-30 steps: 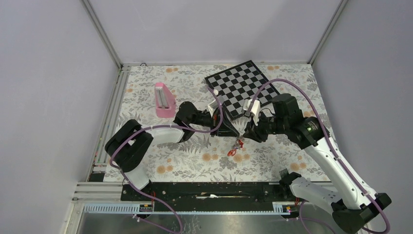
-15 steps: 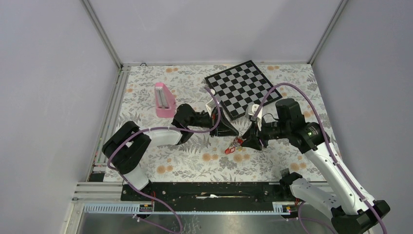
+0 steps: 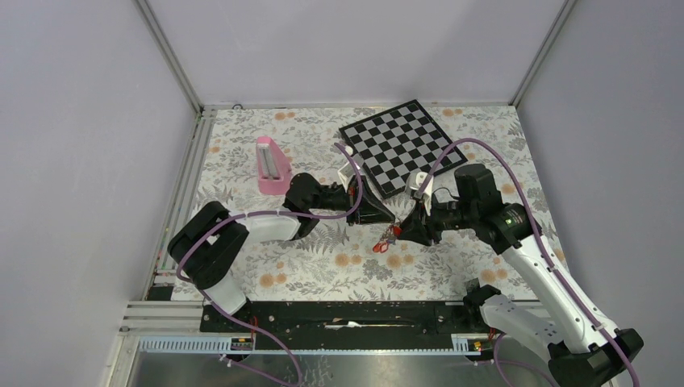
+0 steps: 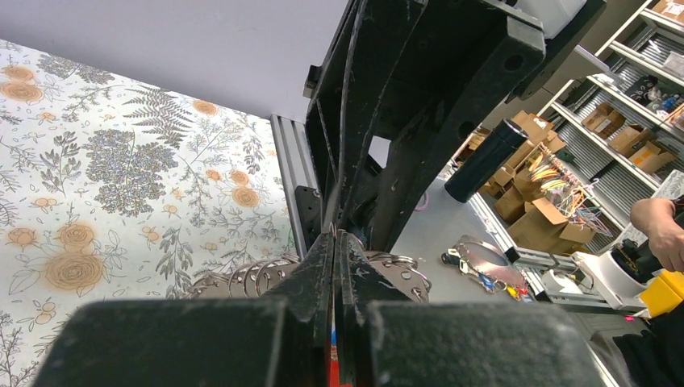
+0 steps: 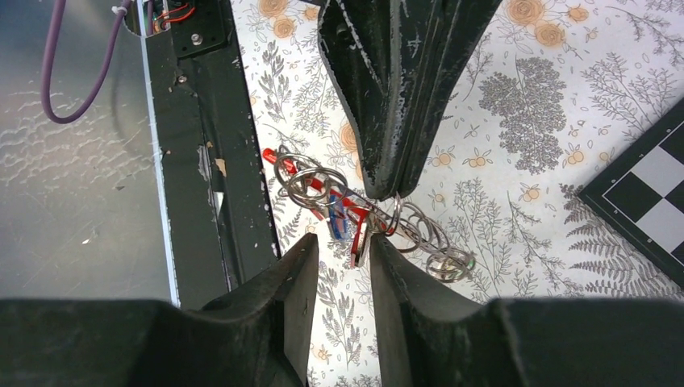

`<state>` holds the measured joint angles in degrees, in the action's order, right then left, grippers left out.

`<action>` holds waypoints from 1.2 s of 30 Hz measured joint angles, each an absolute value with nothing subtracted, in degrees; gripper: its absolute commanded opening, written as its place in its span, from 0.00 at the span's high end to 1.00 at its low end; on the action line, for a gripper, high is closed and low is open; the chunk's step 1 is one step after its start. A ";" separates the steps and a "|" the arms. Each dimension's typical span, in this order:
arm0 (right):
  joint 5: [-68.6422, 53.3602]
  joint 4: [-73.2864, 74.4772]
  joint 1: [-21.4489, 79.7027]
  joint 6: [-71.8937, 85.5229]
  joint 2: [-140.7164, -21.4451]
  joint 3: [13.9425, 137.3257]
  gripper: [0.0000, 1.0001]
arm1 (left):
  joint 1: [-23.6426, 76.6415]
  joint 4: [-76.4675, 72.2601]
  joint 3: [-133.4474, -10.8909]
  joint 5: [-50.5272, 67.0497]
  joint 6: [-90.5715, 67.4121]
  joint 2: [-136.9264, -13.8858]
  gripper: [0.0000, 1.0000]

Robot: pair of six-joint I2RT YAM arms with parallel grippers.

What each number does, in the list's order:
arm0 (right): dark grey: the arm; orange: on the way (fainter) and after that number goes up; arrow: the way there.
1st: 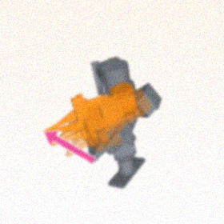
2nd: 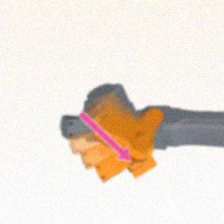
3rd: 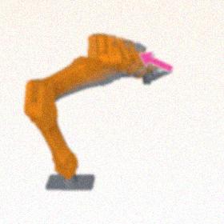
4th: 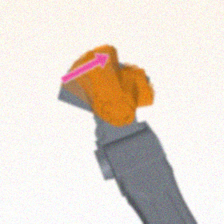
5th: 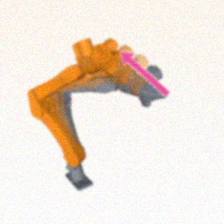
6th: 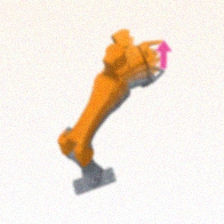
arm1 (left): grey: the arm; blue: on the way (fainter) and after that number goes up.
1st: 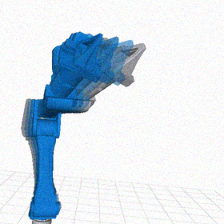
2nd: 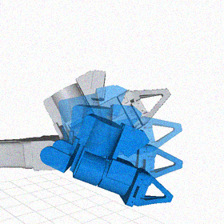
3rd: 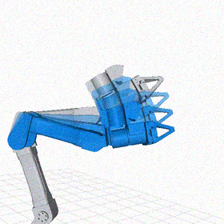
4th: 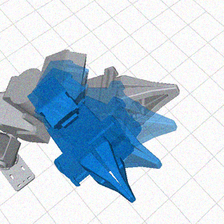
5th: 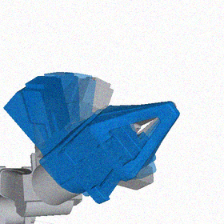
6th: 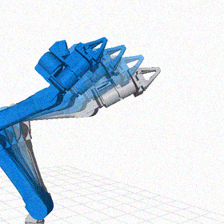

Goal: Put the keys on the keyring

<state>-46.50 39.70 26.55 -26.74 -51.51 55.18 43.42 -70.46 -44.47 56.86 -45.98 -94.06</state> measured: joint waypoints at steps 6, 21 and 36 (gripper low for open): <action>-45.45 38.41 26.50 -25.91 -51.53 54.74 0.73 | 43.42 -70.46 -44.47 56.86 -46.15 -94.00 1.00; -44.73 36.77 26.48 -25.50 -51.57 52.73 1.00 | 43.42 -73.41 -42.92 56.49 -46.09 -93.82 1.00; -46.65 35.68 26.46 -25.85 -51.86 51.00 1.00 | 43.16 -74.65 -42.61 55.66 -45.95 -93.80 1.00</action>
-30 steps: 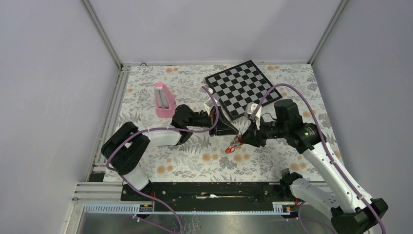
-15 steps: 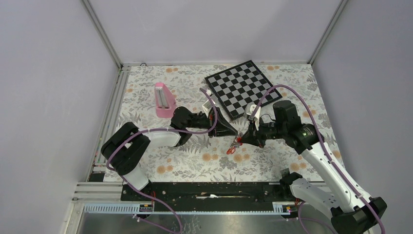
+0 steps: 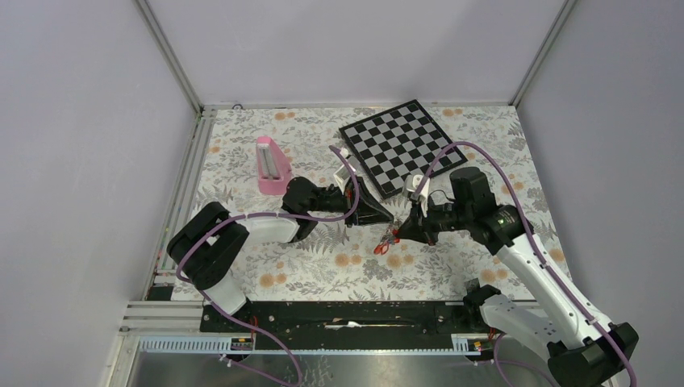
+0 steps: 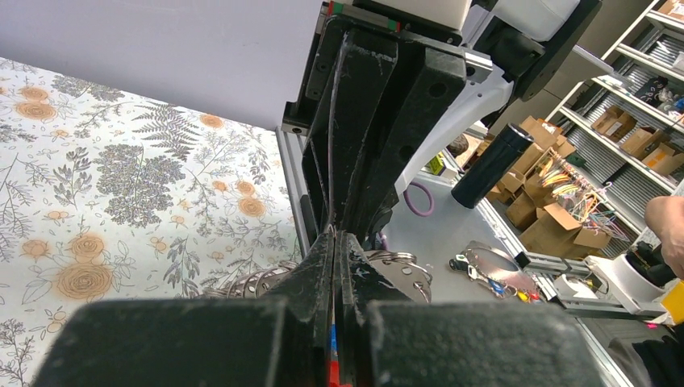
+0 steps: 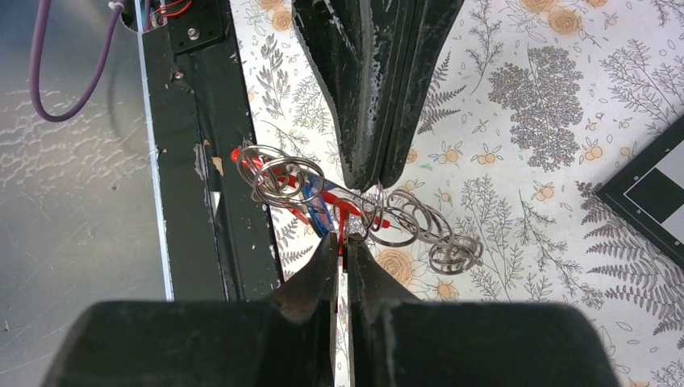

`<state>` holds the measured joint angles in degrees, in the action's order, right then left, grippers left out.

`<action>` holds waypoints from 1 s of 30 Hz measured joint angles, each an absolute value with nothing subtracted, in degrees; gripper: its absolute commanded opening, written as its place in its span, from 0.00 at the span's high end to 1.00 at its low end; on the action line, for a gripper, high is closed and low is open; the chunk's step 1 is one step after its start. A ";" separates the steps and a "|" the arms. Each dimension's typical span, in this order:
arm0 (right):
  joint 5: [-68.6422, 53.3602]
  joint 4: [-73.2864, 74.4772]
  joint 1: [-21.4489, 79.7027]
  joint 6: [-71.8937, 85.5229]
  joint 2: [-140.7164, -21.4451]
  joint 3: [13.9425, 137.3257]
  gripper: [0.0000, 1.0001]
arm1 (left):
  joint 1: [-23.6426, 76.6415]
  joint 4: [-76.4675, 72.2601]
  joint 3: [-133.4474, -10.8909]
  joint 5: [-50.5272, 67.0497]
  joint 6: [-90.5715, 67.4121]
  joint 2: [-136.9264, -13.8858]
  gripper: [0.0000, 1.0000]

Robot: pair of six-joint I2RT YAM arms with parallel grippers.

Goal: Put the keys on the keyring

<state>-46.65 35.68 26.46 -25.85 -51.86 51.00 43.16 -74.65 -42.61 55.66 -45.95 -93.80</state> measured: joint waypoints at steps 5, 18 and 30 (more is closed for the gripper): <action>-47.66 35.14 26.46 -25.65 -52.99 51.00 1.00 | 43.11 -74.72 -42.59 55.61 -45.98 -93.80 1.00; -48.21 33.61 26.44 -25.39 -53.47 50.48 1.00 | 43.05 -74.76 -42.61 55.11 -46.63 -93.80 1.00; -49.71 31.35 26.26 -25.02 -54.28 49.87 0.96 | 43.09 -75.18 -42.61 54.13 -47.92 -93.80 1.00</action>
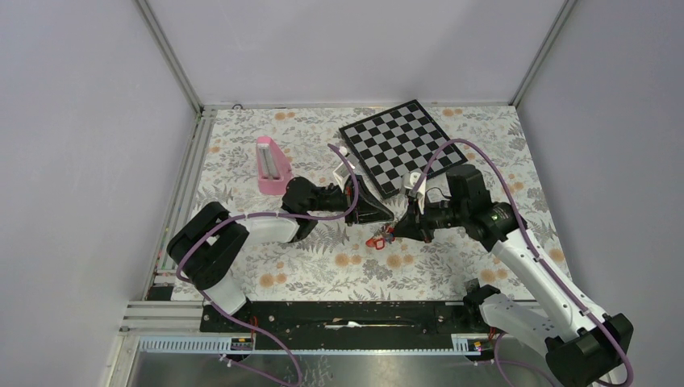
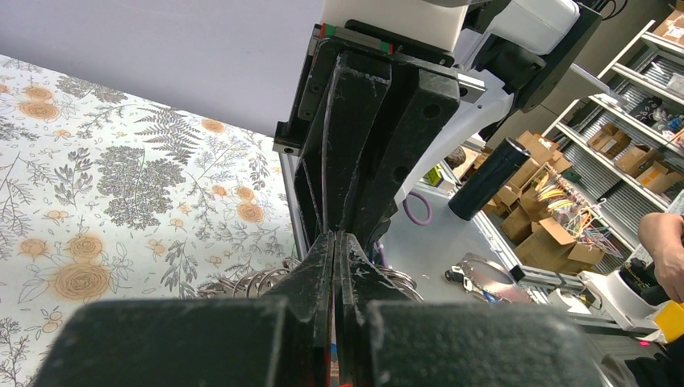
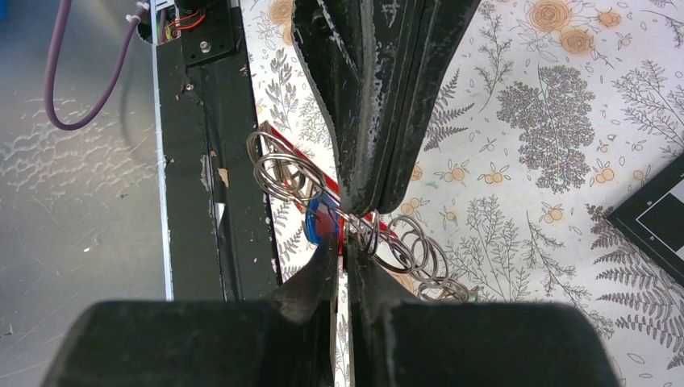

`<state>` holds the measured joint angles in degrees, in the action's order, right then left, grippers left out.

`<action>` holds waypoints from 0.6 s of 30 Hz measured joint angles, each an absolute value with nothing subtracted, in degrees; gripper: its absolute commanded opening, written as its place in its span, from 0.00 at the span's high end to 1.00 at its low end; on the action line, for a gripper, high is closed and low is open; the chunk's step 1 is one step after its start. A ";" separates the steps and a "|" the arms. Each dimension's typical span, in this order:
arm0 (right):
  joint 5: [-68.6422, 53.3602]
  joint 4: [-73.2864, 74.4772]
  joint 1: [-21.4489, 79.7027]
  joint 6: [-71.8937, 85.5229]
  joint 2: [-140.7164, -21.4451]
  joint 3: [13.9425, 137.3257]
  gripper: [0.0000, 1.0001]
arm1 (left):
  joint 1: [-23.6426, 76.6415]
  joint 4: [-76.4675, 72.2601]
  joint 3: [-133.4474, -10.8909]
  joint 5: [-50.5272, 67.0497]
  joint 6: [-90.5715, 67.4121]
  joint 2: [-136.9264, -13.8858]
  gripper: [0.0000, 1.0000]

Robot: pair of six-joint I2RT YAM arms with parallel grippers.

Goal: Put the keys on the keyring

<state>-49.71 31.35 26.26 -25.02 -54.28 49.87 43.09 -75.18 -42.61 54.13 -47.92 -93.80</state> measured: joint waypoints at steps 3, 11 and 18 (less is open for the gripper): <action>-50.13 30.87 26.24 -24.99 -54.52 49.87 0.91 | 43.13 -75.18 -42.61 53.89 -47.92 -93.80 1.00; -50.15 30.46 26.24 -24.60 -54.85 49.87 0.79 | 43.11 -75.20 -42.59 53.65 -47.83 -93.80 1.00; -48.53 31.18 26.17 -24.67 -53.93 50.00 0.68 | 43.13 -76.03 -42.50 53.34 -47.40 -93.80 1.00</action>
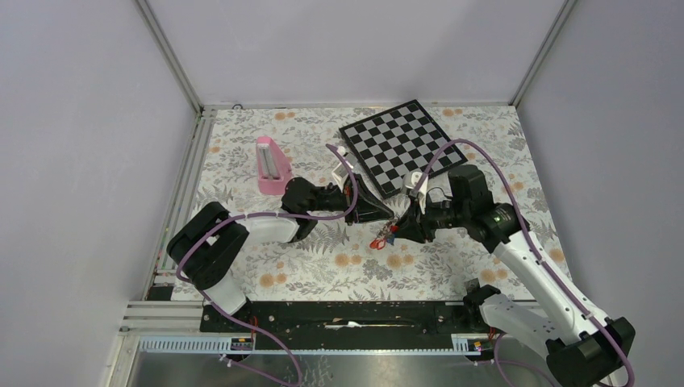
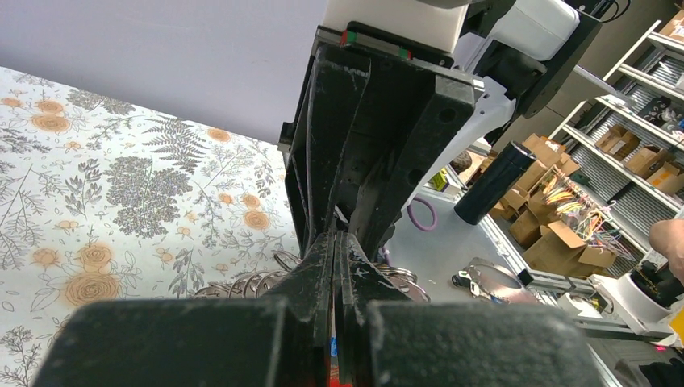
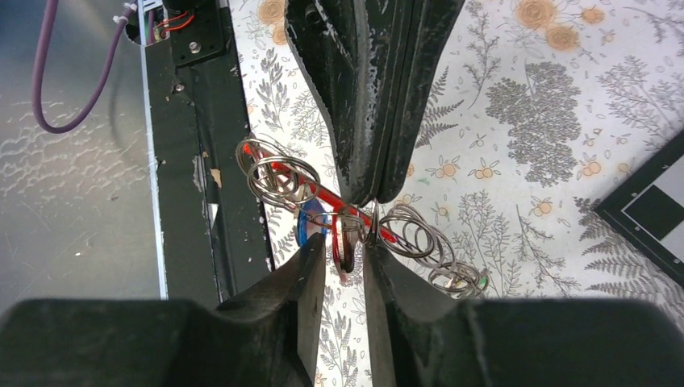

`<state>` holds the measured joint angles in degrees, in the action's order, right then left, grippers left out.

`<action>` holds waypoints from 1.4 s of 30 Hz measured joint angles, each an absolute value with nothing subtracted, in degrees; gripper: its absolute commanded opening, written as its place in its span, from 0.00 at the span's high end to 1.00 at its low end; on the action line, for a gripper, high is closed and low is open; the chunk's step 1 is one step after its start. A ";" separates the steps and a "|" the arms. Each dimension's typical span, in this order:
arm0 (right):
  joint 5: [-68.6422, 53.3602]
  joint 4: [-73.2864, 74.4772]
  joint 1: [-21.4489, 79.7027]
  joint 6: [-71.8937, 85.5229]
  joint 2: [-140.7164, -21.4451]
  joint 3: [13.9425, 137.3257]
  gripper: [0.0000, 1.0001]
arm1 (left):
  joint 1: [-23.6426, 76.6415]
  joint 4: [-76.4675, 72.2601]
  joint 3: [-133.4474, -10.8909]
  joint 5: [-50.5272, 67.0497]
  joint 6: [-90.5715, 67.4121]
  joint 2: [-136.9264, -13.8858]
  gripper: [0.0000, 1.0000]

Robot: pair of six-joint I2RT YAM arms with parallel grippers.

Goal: Put the keys on the keyring

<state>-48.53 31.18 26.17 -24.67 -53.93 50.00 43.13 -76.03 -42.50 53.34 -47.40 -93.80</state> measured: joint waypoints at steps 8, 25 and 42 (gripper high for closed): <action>-45.58 33.58 25.61 -25.30 -51.27 52.97 0.68 | 43.11 -76.77 -42.41 53.34 -46.96 -93.78 1.00; -46.54 34.81 24.93 -25.65 -52.49 55.86 0.66 | 43.11 -76.88 -41.60 53.45 -46.35 -92.95 1.00; -49.41 33.52 24.71 -24.93 -54.39 55.86 1.00 | 43.11 -77.52 -41.60 54.04 -46.37 -92.95 1.00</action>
